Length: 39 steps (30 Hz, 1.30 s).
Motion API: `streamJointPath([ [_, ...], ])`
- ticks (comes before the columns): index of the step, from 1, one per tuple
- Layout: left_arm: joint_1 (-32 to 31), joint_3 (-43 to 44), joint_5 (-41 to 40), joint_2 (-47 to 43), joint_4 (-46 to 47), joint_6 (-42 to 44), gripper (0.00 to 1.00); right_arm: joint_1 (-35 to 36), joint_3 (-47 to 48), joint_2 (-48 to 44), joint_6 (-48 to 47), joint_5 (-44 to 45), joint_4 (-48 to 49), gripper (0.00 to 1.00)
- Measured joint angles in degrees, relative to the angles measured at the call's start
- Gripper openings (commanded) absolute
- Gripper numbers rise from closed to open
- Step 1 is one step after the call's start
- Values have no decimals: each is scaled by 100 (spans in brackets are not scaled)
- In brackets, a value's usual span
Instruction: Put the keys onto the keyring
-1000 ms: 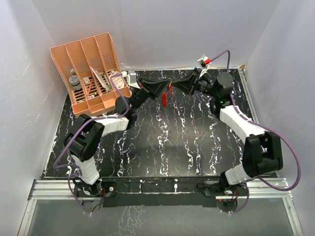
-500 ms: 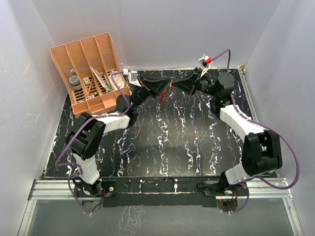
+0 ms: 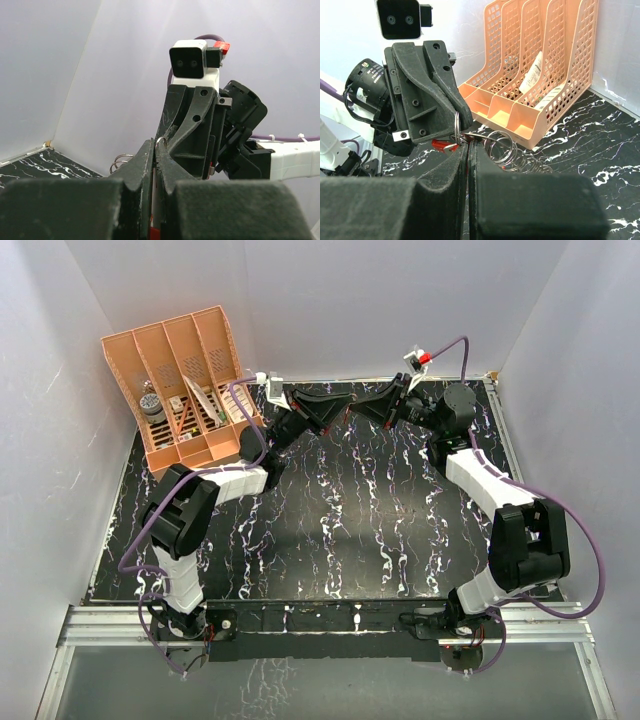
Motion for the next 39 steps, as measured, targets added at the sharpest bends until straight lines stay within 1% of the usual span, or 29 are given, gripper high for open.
streamJointPath([
  [7, -2, 0, -50, 0, 2, 68, 0, 0, 7, 0, -9, 11, -46, 0],
  [11, -13, -168, -166, -59, 9, 254, 0, 15, 7, -118, -214, 116, -466, 0],
  [12, -13, -232, -197, -85, 15, 302, 0, 24, 7, -168, -280, 146, -586, 9],
  [13, -13, -271, -214, -96, 22, 323, 0, 33, 7, -225, -345, 175, -704, 21],
  [14, -13, -317, -245, -105, 39, 348, 0, 42, 7, -282, -393, 201, -815, 26],
  [20, -15, -557, -380, -116, 26, 514, 0, 68, 7, -533, -682, 411, -1239, 33],
  [25, -15, -564, -514, -118, 26, 601, 0, 68, 7, -717, -846, 688, -1488, 34],
  [32, -13, -568, -721, -138, 24, 649, 0, 68, -31, -852, -1075, 855, -1668, 36],
  [39, -13, -584, -887, -149, 26, 649, 0, 81, -581, -979, -1438, 1086, -1672, 37],
])
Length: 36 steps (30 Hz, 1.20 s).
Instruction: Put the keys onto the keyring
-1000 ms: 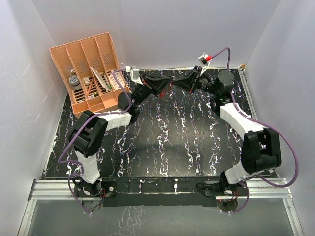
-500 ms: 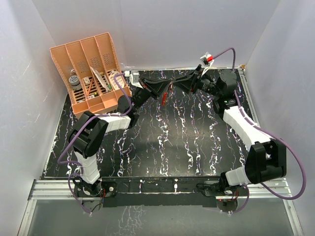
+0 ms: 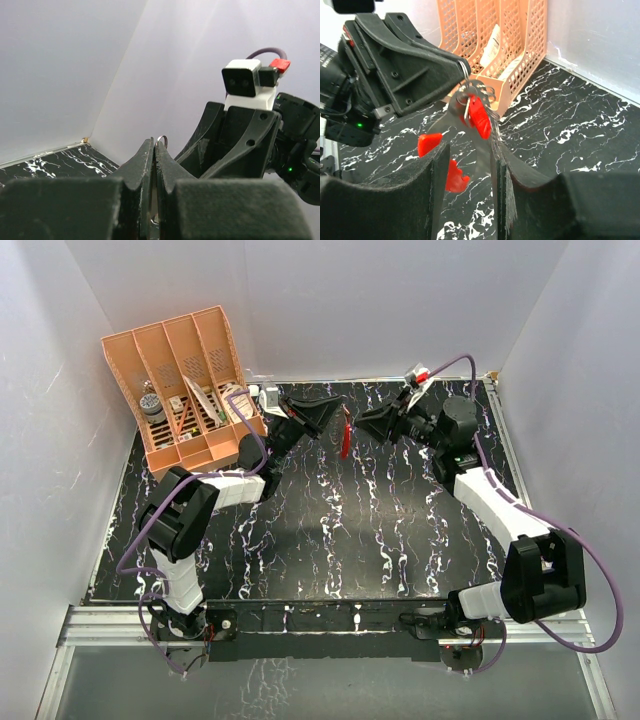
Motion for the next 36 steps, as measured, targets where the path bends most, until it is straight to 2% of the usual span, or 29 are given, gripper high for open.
streamJointPath([
  [12, 0, 0, -13, 0, 0, -52, 0, 243, -190, -7, -505, 315, 39, 38],
  [26, -2, 0, -15, 0, -2, -138, 0, 516, -184, 323, -605, 479, 79, 38],
  [36, -48, -7, -44, 0, -2, -136, 0, 837, -55, 400, -800, 870, 79, 35],
])
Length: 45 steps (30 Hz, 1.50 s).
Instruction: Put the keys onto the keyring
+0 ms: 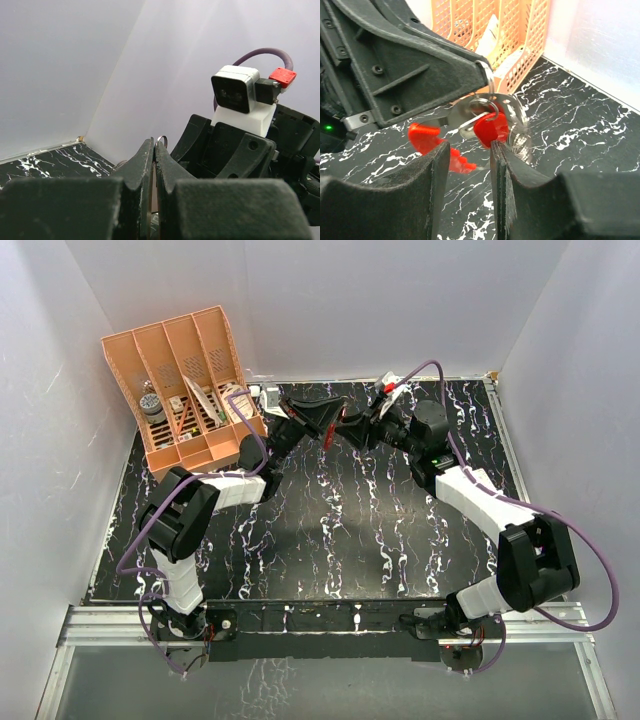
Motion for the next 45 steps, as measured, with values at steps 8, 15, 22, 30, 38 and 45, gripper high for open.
streamJointPath([
  [8, -11, -140, -39, -90, -7, 0, 0, 0, 0, 66, -116, 385, 4, 29],
  [15, -26, -227, -79, -227, 0, -2, 0, 2, 0, 66, -173, 616, 114, 19],
  [22, -28, -398, -81, -260, -2, -4, 0, 0, 0, 66, -201, 752, 146, 20],
  [30, -33, -457, -96, -260, -4, -2, 0, 7, 0, 33, -295, 723, 131, 0],
  [38, -33, -457, -131, -271, -2, 63, 0, 15, -2, -155, -356, 789, 44, 0],
  [45, -33, -461, -168, -271, -2, 116, 17, 20, 4, -448, -638, 964, -372, 0],
])
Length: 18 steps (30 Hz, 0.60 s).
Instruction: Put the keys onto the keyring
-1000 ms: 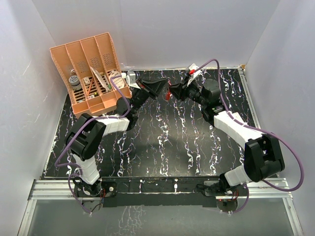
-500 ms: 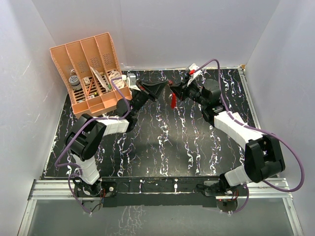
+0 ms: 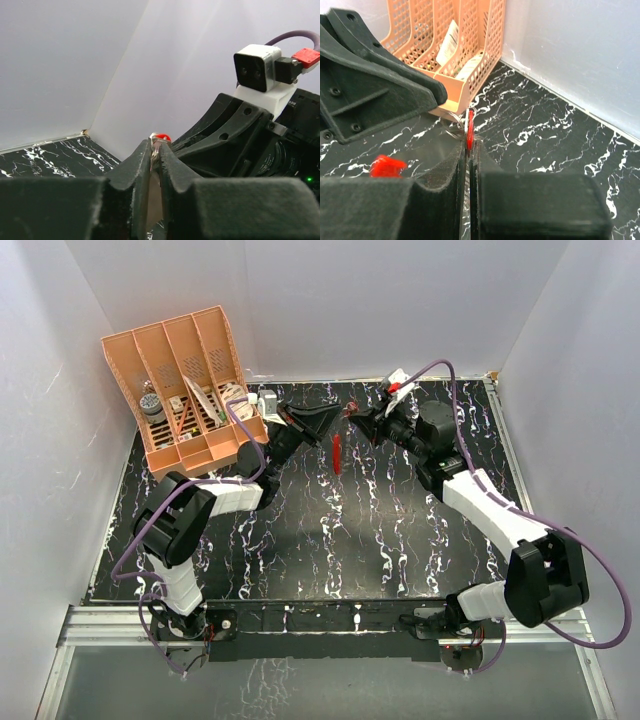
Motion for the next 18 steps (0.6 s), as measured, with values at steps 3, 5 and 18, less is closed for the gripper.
streamJointPath([
  [3, -4, 0, -37, 0, 13, 11, 27, -2, 48, -15, -155, 98, -374, 0],
  [5, -4, 0, -61, 0, 15, 11, 31, -4, 94, -17, -243, 155, -647, 0],
  [18, -4, -734, -243, -188, 20, 50, 32, 170, 1384, -26, -1182, 850, -2570, 0],
])
